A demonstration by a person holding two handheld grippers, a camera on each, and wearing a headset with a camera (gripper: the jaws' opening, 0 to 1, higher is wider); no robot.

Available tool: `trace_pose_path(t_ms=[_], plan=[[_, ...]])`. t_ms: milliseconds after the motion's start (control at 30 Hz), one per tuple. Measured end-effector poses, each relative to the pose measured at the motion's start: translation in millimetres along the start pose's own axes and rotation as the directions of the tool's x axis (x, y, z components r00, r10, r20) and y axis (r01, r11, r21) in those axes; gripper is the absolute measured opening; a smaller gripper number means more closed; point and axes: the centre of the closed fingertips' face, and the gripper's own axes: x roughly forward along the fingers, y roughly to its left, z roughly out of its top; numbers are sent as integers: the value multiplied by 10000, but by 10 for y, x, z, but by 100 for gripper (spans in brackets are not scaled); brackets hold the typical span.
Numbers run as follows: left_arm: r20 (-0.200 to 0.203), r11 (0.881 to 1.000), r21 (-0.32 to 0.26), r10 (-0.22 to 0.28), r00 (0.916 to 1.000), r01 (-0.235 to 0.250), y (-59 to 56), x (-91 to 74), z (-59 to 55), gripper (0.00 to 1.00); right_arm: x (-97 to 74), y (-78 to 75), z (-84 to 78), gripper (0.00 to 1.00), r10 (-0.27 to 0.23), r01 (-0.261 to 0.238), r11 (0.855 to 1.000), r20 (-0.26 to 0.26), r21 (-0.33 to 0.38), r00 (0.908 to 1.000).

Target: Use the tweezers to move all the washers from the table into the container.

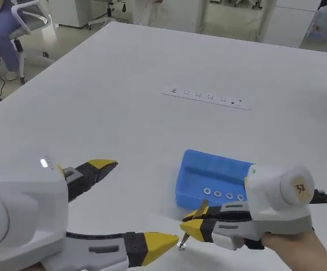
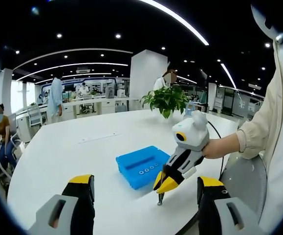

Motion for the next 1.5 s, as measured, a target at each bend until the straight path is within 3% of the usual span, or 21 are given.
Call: trace_pose_path(t_ms=[200,400,467,633,800,1000,1067,1200,1267,1500], plan=[[-41,10000,4,27,10000,-27,6,-12,-15,88,12,19,-45,3,23,-39,9989,-321,-476,9995],[-33,10000,16,26,10000,-26,3,-7,-13,88,47,151,-81,3,302,-413,9891,-796,-1416,9964],[-32,10000,4,32,10000,-32,5,-7,-16,88,50,177,-75,3,219,-414,9776,-958,-2062,9952],[-35,10000,-9,42,10000,-42,11,-14,-24,88,73,241,-88,3,256,-577,9656,-1281,-2536,9914],[-26,10000,-11,50,10000,-50,15,-16,-25,88,116,307,-104,3,216,-818,9392,-1807,-3333,9833],[23,10000,-20,53,10000,-53,12,-17,-19,88,201,353,-86,2,82,-735,9143,-1633,-3982,9865],[-6,10000,-11,65,10000,-65,13,-23,-24,88,205,337,-69,2,-14,-558,9238,-1492,-3787,9888],[21,9999,-56,129,9999,-129,33,-56,-28,88,136,242,-5,2,-97,-103,9703,-814,-2417,9966],[7,9998,-84,164,9999,-164,44,-63,-38,88,71,200,80,2,-79,27,9832,-281,-1827,9996],[-12,9999,-76,133,9999,-133,25,-37,-29,88,-143,52,298,2,-370,432,9926,566,-1134,9977]])
